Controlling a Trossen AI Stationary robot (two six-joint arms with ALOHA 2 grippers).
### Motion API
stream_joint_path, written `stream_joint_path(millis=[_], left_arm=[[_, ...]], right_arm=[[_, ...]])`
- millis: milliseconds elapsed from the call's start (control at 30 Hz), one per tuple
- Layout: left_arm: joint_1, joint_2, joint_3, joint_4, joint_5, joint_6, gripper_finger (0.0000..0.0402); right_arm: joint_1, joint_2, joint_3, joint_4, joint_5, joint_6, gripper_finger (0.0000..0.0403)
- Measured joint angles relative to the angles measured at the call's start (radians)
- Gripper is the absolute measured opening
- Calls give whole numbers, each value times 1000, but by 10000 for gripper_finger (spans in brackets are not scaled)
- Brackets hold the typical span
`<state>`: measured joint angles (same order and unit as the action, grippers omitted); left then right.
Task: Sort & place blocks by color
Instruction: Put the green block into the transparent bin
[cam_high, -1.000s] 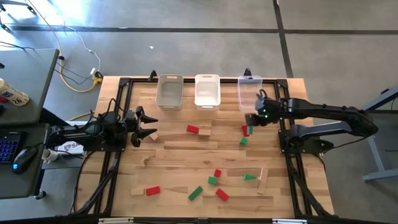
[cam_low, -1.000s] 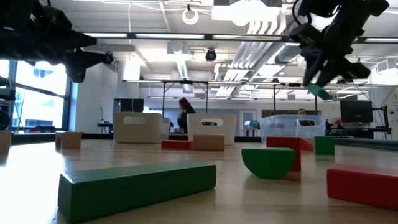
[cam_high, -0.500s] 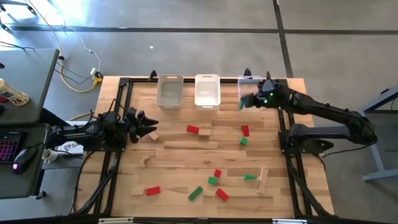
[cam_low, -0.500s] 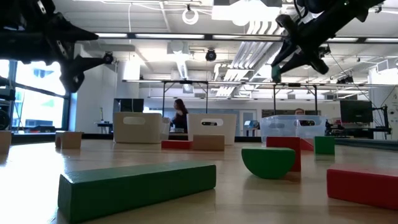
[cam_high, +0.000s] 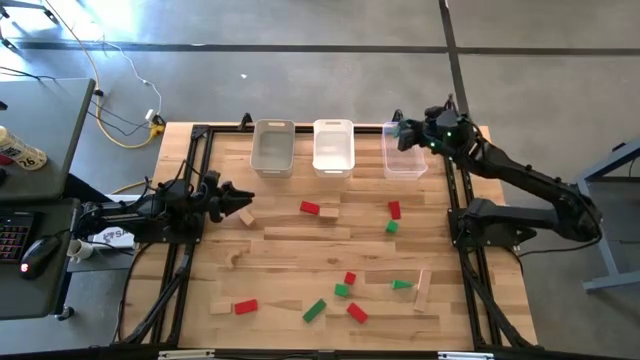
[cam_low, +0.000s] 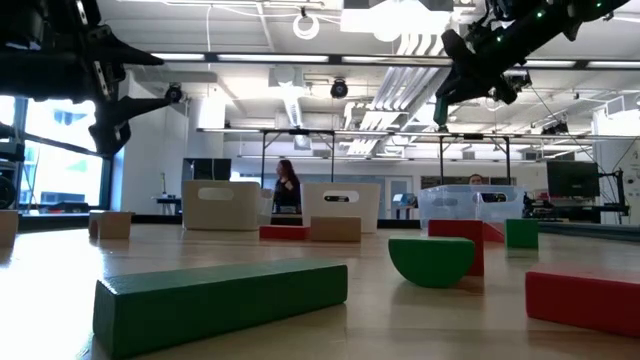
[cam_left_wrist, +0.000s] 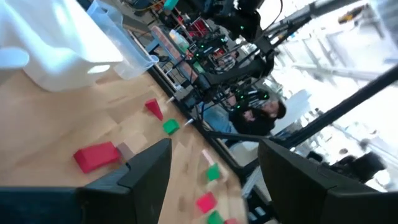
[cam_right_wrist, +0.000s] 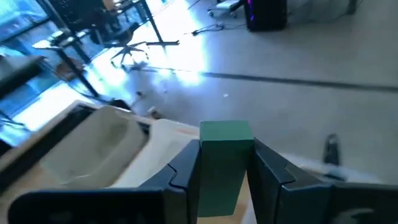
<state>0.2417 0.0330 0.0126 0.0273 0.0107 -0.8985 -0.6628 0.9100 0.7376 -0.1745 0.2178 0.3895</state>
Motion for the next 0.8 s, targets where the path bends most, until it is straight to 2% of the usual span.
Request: stream_joint_path(millis=[100, 300, 600, 800], left_arm=[[0, 0, 0, 0, 0, -64, 227], [0, 0, 0, 0, 0, -68, 227], [0, 0, 0, 0, 0, -68, 227], [0, 0, 0, 0, 0, -68, 227]], right_arm=[[-20, 4, 0, -14, 30, -57, 79], [-44, 70, 0, -73, 25, -99, 74], [-63, 258, 0, -178, -18, 21, 74], [-89, 351, 0, -183, -45, 82, 74]])
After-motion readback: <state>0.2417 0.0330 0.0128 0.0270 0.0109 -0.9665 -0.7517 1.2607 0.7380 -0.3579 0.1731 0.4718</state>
